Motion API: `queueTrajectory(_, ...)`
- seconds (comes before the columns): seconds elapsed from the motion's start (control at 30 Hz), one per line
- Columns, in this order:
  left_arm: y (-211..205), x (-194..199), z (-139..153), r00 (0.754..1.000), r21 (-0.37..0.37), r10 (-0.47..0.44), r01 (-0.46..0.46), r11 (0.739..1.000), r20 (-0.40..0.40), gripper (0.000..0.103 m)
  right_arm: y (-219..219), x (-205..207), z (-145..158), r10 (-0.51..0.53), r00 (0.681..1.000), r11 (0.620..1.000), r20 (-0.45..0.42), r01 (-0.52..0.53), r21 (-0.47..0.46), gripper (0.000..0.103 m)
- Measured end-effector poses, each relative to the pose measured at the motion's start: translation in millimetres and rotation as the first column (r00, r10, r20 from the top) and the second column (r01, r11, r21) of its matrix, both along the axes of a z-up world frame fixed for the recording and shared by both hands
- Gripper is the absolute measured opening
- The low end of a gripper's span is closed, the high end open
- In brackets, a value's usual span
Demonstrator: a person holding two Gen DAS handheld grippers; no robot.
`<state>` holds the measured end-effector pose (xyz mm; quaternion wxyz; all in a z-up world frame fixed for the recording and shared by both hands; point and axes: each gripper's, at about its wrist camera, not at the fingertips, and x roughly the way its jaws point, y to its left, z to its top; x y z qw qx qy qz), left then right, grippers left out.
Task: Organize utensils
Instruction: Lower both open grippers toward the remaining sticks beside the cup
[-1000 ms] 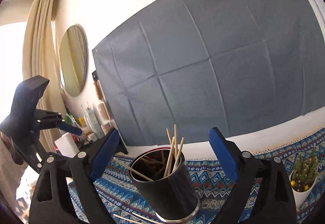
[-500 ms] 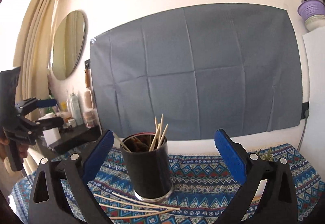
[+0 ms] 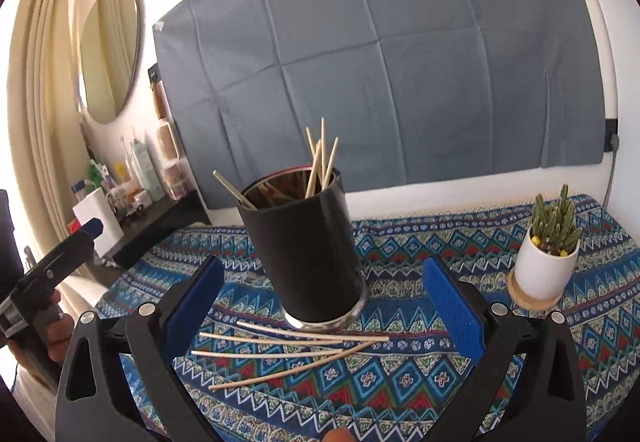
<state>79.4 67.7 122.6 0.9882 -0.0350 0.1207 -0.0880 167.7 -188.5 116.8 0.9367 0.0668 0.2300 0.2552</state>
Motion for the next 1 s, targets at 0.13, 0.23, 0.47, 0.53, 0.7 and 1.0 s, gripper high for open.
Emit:
queueTrajectory(0.13,12,28,-15,0.992,0.007,-0.057,0.058,0.998,-0.116,0.097,16,16,-23,-0.05,0.987,0.994,-0.15,0.036,-0.1,0.095)
queueTrajectory(0.23,18,48,-27,0.983,0.06,-0.066,0.077,0.995,-0.169,0.097,28,24,-41,-0.078,0.969,0.987,-0.235,0.043,-0.153,0.095)
queueTrajectory(0.47,16,89,-53,0.939,0.21,-0.135,0.208,0.955,-0.315,0.097,55,40,-73,-0.141,0.911,0.964,-0.387,0.037,-0.264,0.095)
queueTrajectory(0.53,15,97,-59,0.923,0.221,-0.165,0.252,0.942,-0.346,0.097,62,44,-81,-0.165,0.894,0.952,-0.416,0.034,-0.304,0.095)
queueTrajectory(0.7,13,122,-79,0.882,0.243,-0.214,0.336,0.91,-0.421,0.097,66,53,-99,-0.202,0.843,0.945,-0.498,0.034,-0.327,0.095)
queueTrajectory(1.0,7,133,-109,0.793,0.244,-0.296,0.478,0.844,-0.532,0.097,82,59,-111,-0.238,0.816,0.924,-0.527,0.022,-0.383,0.095)
